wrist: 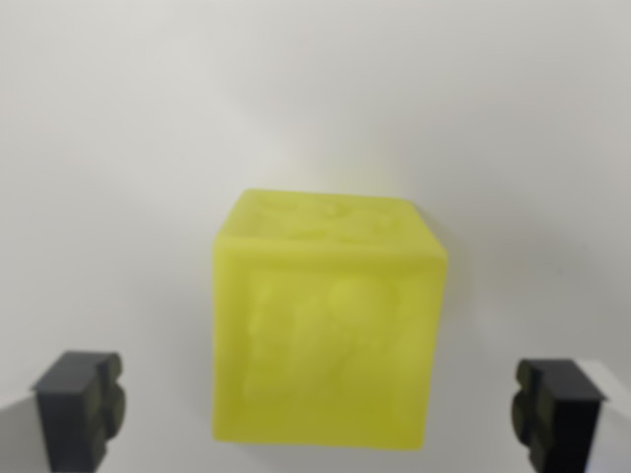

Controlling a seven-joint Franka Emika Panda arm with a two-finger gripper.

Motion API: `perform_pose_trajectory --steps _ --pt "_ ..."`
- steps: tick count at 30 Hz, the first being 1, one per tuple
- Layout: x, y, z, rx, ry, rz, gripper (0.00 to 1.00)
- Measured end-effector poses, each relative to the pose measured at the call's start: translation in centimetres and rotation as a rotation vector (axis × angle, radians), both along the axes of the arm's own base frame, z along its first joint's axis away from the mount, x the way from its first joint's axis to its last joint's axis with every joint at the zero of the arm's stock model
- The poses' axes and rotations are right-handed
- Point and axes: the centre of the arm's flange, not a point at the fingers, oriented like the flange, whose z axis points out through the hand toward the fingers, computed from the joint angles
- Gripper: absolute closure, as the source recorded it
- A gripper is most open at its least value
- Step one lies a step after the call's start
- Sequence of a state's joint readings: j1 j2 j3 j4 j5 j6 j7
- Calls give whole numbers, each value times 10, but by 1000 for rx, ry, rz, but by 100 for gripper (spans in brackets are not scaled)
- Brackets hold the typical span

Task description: Pick yellow cube

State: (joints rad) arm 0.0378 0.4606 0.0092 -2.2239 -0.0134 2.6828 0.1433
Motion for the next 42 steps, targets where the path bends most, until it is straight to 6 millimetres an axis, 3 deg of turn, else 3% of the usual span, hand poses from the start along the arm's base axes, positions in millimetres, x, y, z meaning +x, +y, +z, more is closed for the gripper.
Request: perform_pose_trajectory --steps 19,29,30,42 --pt "-1 0 -44 2 0 0 0" --pt "-1 0 -47 2 0 0 0" --pt "-1 0 -47 2 0 0 100" --pt "0 0 -26 2 -1 1 100"
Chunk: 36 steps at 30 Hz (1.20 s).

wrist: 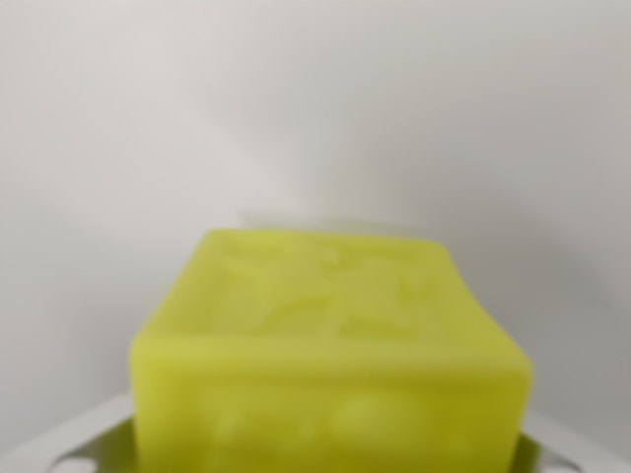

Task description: Pick yellow cube

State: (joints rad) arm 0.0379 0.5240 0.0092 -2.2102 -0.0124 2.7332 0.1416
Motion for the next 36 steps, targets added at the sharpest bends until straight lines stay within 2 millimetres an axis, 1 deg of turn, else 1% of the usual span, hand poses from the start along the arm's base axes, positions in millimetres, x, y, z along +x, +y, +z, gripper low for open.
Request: perform_pose_trajectory --steps 36 --pt "0 0 90 0 0 0 100"
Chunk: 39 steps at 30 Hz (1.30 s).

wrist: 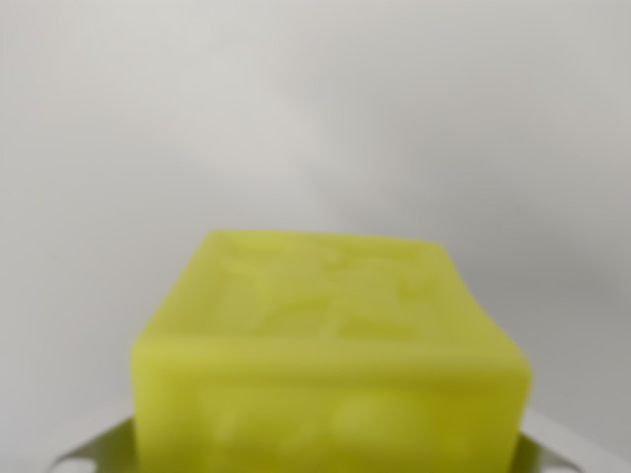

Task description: Pick yellow cube

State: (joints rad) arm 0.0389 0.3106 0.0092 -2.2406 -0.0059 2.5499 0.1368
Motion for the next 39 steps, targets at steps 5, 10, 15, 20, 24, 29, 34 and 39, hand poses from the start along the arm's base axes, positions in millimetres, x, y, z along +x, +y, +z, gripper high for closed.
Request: perform_pose_trajectory --steps 5,10,15,20,24,29,34,39 --pt "0 0 13 0 0 0 100" --pt "0 0 25 0 1 0 100" --pt "0 0 37 0 0 0 100" --pt "0 0 50 0 1 0 100" --pt "0 0 60 0 1 0 100" --pt "0 0 72 0 1 0 100" --pt "0 0 85 0 1 0 100" --pt "0 0 97 0 1 0 100"
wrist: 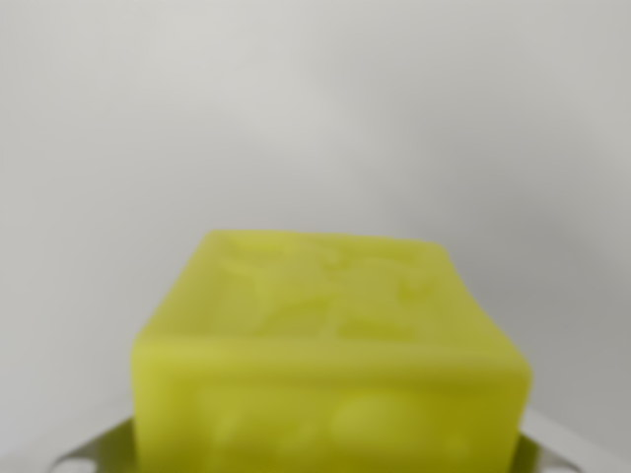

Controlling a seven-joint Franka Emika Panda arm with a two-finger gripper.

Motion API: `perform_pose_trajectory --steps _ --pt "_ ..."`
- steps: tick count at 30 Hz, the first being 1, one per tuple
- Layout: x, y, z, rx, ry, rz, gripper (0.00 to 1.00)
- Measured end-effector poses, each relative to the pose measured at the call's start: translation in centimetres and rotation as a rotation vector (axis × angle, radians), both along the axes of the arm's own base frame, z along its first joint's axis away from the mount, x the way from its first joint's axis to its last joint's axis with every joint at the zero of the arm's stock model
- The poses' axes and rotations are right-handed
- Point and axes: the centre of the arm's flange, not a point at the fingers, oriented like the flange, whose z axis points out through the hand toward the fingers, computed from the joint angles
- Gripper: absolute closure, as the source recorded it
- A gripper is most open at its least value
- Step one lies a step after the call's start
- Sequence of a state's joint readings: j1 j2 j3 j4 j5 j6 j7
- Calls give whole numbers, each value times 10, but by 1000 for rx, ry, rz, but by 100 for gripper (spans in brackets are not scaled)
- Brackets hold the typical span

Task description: Pick yellow cube

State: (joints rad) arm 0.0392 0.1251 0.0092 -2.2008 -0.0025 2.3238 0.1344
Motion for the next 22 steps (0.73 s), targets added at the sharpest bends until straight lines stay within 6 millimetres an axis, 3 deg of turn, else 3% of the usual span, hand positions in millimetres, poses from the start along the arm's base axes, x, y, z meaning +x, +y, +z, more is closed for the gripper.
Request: perform_pose_trajectory --steps 15,22 --pt "0 0 37 0 0 0 100" --pt "0 0 40 0 0 0 100"
